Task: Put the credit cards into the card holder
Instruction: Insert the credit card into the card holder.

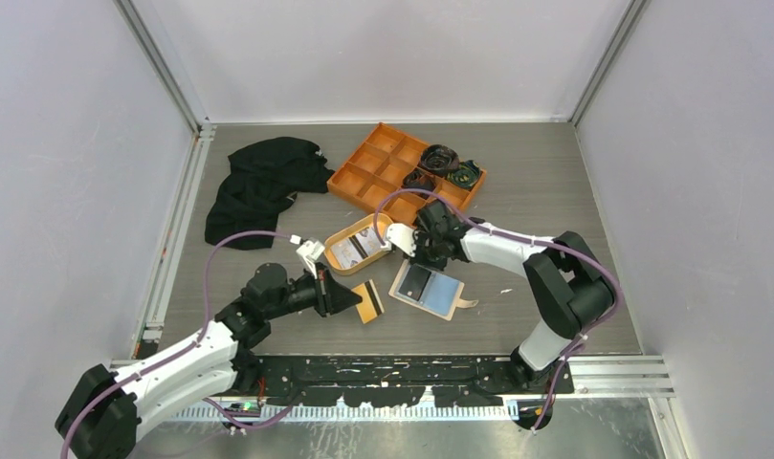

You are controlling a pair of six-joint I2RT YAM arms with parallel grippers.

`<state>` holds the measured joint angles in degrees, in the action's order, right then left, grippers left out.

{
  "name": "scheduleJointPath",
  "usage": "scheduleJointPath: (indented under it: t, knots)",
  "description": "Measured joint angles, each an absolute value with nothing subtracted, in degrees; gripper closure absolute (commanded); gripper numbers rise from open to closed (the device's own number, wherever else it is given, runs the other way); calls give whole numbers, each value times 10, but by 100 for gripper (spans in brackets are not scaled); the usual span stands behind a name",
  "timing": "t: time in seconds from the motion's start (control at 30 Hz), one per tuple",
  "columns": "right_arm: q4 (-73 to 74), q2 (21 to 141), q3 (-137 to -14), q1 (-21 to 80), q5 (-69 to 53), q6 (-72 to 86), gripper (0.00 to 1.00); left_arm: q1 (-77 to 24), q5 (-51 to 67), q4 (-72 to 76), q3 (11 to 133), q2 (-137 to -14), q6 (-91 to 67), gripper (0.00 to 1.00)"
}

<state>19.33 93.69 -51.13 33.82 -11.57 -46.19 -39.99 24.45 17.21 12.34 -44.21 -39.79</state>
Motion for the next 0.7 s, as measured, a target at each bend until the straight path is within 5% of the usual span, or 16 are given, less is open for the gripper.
scheduleJointPath:
  t: [0.43,0.7]
  knots:
    - [279,945,-572,430,-181,-439,95,-400,254,235,80,-461,-464,100]
    - [396,807,-568,285,-308,-542,57,-493,190,309,90,-551,-537,100]
